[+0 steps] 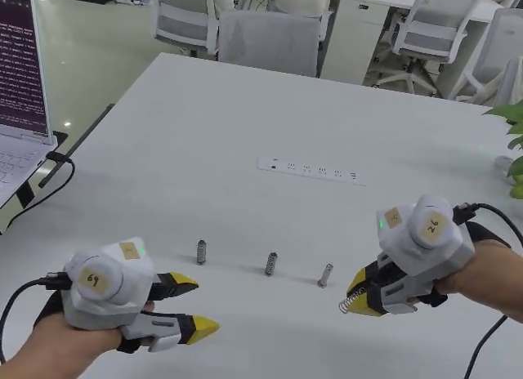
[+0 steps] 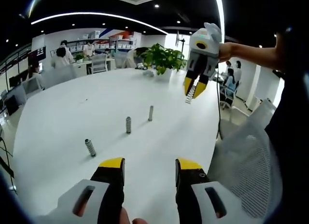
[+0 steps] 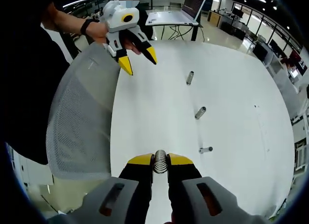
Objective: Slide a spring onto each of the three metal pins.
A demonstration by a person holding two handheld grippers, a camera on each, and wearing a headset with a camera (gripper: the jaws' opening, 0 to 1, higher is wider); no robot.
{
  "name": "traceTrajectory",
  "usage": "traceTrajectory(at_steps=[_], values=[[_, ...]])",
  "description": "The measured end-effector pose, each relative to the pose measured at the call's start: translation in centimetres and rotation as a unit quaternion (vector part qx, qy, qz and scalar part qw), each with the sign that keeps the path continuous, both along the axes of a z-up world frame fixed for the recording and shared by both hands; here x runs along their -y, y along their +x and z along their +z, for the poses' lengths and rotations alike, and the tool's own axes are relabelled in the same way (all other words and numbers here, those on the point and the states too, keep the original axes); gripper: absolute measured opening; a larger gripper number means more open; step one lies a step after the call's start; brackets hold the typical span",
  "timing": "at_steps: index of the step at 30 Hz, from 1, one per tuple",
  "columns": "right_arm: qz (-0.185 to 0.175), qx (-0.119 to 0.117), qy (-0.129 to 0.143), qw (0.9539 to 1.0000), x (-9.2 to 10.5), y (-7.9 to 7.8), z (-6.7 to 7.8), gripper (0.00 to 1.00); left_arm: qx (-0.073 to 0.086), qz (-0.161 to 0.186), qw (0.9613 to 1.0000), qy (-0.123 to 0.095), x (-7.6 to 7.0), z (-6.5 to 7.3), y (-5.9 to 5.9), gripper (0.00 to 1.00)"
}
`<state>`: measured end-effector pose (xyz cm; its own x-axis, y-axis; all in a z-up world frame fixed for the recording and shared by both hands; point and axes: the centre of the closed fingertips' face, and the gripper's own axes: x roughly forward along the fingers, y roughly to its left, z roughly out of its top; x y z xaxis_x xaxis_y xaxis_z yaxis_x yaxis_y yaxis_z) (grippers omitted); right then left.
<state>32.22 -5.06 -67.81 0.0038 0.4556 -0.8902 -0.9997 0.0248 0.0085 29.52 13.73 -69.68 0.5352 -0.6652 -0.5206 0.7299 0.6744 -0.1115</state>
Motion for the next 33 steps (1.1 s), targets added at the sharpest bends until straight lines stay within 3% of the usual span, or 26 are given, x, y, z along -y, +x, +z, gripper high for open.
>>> traceTrajectory(at_steps=[8, 18, 33], values=[[-0.006, 0.001, -0.012, 0.9999, 0.8, 0.9, -0.8, 0.08, -0.004, 0.051, 0.9987, 0.009, -3.4, -0.4, 0.2, 0.43], [-0.021, 0.000, -0.010, 0.9997, 1.0, 2.5, -1.2, 0.08, -0.009, 0.121, 0.9926, 0.008, -7.3, -0.4, 0.7, 0.51], [-0.030, 0.011, -0.019, 0.9993, 0.9, 5.3, -2.2, 0.08, -0.010, 0.177, 0.9841, 0.004, -10.0, 0.1, 0.5, 0.58]])
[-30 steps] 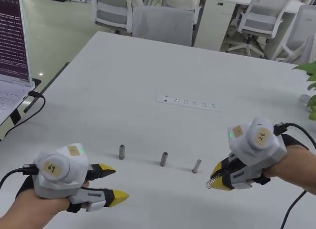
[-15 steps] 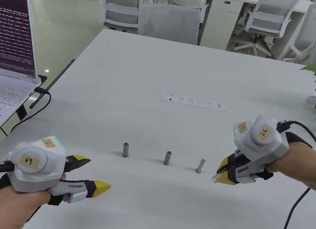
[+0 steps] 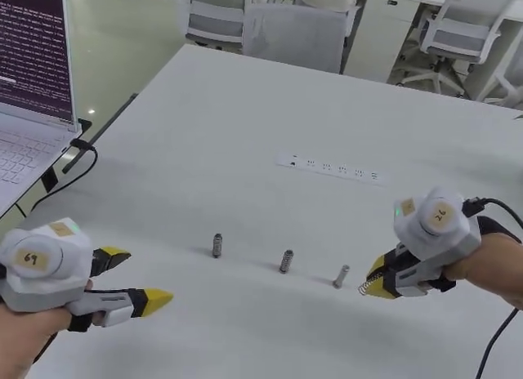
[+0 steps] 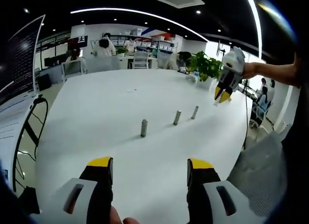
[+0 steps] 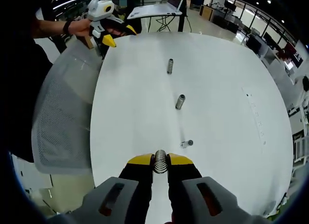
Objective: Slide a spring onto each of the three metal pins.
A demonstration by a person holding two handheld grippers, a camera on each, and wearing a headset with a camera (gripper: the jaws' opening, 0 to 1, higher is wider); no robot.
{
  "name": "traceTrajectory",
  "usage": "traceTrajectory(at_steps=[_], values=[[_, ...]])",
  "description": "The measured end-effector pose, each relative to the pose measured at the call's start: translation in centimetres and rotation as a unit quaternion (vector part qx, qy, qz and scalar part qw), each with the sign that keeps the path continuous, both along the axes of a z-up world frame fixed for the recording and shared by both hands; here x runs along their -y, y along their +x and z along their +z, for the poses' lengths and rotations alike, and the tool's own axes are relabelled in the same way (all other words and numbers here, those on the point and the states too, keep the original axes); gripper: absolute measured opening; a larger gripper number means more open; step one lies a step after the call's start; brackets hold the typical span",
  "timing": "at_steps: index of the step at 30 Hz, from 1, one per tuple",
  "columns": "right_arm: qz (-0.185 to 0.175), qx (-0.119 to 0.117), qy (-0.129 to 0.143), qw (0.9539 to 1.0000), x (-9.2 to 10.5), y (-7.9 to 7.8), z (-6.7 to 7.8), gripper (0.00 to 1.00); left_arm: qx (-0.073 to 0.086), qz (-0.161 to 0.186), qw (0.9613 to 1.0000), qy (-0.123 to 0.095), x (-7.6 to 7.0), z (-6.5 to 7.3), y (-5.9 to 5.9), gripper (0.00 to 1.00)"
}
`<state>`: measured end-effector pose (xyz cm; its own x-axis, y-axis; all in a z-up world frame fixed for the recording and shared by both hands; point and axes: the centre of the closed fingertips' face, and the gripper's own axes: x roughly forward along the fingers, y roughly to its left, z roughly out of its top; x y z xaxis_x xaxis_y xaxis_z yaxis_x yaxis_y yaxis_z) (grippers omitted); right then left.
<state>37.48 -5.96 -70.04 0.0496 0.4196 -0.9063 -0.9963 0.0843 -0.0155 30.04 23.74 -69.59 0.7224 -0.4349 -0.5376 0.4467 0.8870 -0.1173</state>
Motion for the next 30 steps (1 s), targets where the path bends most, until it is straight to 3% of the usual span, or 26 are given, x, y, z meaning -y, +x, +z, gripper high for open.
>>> traceTrajectory(at_steps=[15, 30], values=[[0.004, 0.005, -0.011, 0.9999, -0.6, 2.4, -0.7, 0.08, -0.007, -0.006, 0.9999, -0.007, 1.0, -0.2, -0.5, 0.62], [0.020, 0.008, -0.030, 0.9993, -1.3, 4.4, -1.9, 0.08, -0.008, -0.002, 0.9999, -0.014, 0.7, -0.3, -0.6, 0.66]])
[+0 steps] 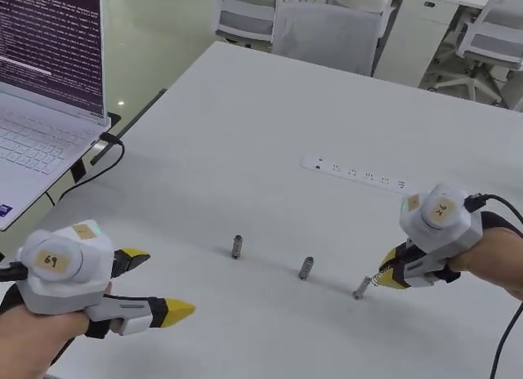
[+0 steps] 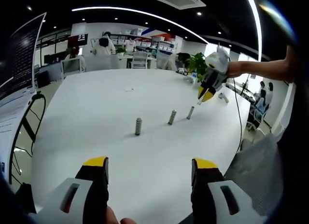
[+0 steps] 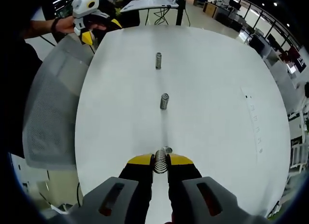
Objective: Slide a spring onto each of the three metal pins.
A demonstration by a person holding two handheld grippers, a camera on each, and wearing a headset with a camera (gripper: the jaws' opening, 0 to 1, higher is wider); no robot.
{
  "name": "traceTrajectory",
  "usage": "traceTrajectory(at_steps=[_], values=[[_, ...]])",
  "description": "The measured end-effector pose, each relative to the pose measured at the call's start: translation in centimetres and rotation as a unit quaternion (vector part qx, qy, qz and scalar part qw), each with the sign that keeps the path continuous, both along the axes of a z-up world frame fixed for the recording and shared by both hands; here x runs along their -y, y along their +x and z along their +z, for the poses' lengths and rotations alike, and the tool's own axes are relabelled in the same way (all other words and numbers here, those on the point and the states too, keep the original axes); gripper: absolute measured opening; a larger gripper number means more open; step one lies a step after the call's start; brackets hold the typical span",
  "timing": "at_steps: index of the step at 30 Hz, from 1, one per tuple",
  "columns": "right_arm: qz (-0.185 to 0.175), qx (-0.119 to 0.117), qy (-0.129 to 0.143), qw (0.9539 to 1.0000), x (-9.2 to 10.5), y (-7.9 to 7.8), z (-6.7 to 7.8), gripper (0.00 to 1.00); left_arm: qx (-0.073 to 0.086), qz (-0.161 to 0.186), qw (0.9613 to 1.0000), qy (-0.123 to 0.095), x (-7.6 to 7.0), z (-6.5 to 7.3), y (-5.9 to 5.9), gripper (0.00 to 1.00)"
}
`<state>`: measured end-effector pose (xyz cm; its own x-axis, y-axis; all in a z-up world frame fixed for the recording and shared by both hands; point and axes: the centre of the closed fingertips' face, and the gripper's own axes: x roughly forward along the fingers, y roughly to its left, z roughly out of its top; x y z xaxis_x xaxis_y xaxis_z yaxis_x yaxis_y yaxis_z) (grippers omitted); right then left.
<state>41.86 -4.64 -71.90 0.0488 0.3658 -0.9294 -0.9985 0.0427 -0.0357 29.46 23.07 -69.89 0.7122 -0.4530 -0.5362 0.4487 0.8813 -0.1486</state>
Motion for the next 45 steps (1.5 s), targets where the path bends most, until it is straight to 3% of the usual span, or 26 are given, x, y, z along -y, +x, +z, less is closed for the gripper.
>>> traceTrajectory(at_steps=[23, 45], values=[[0.025, -0.008, -0.024, 0.9994, -0.3, 1.5, -2.0, 0.09, -0.010, 0.019, 0.9998, -0.008, -0.5, -0.4, -0.3, 0.65], [0.049, -0.019, -0.053, 0.9972, -0.3, 1.3, -4.3, 0.09, -0.021, 0.027, 0.9994, -0.009, -0.7, -0.8, -0.7, 0.64]])
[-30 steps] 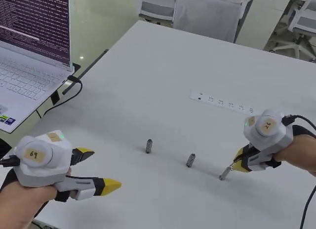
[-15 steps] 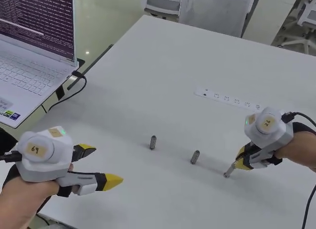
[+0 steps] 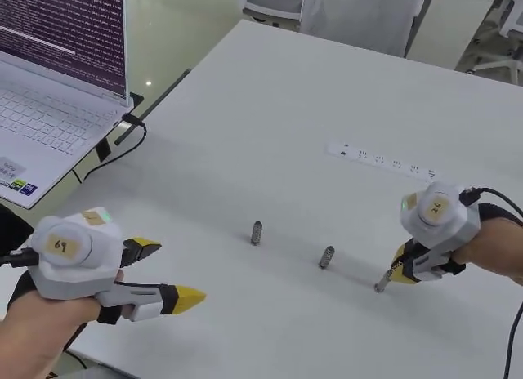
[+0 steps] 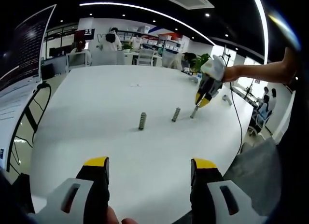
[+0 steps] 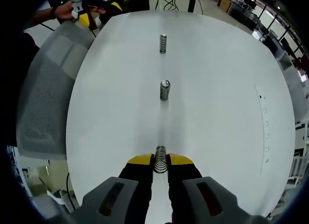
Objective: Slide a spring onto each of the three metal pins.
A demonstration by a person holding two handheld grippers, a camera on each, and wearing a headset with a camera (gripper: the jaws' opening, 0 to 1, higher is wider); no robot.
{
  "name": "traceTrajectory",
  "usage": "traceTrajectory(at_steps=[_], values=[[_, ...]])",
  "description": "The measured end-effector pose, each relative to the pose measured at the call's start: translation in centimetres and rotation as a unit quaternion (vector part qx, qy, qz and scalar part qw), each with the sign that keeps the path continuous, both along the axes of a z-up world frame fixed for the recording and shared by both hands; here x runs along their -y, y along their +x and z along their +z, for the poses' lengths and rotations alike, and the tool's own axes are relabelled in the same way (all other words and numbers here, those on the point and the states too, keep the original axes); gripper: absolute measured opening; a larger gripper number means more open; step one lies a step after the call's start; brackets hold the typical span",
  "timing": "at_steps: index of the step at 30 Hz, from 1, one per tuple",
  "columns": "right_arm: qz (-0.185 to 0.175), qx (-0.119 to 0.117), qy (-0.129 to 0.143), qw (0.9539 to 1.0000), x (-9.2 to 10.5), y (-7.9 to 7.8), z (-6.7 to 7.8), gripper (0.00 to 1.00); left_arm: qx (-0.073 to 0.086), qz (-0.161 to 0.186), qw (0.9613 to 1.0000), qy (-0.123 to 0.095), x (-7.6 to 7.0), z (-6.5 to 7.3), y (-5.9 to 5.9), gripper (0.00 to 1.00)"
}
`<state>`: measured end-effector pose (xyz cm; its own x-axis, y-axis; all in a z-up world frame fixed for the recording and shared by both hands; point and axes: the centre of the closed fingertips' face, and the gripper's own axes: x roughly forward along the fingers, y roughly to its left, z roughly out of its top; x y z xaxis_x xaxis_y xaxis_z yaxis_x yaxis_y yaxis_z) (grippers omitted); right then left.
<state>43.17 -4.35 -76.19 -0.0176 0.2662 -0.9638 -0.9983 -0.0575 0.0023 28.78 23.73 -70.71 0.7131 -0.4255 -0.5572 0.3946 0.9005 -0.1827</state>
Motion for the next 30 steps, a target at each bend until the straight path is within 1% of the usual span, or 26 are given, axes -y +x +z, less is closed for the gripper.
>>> traceTrajectory(at_steps=[3, 9, 13, 20, 24, 30], values=[[0.001, -0.001, -0.003, 1.0000, -0.1, 0.1, -0.4, 0.09, -0.001, 0.001, 1.0000, 0.000, -0.1, 0.0, 0.0, 0.64], [0.011, -0.002, -0.015, 0.9998, -0.1, -0.1, -1.2, 0.09, -0.002, 0.003, 1.0000, -0.001, -0.2, -0.1, -0.1, 0.64], [0.009, -0.003, -0.019, 0.9998, 0.0, 0.0, -2.0, 0.09, -0.001, 0.005, 1.0000, -0.001, -0.4, 0.0, 0.0, 0.65], [0.002, -0.004, -0.021, 0.9998, -0.1, 0.0, -2.9, 0.09, -0.002, 0.005, 1.0000, 0.001, -0.7, 0.0, 0.0, 0.65], [-0.001, -0.002, -0.021, 0.9998, -0.1, 0.3, -3.2, 0.09, -0.002, 0.005, 1.0000, 0.001, -0.9, -0.1, 0.2, 0.64], [-0.003, -0.001, -0.020, 0.9998, -0.2, 0.4, -3.3, 0.09, -0.003, 0.004, 1.0000, 0.001, -0.8, -0.2, 0.3, 0.64]])
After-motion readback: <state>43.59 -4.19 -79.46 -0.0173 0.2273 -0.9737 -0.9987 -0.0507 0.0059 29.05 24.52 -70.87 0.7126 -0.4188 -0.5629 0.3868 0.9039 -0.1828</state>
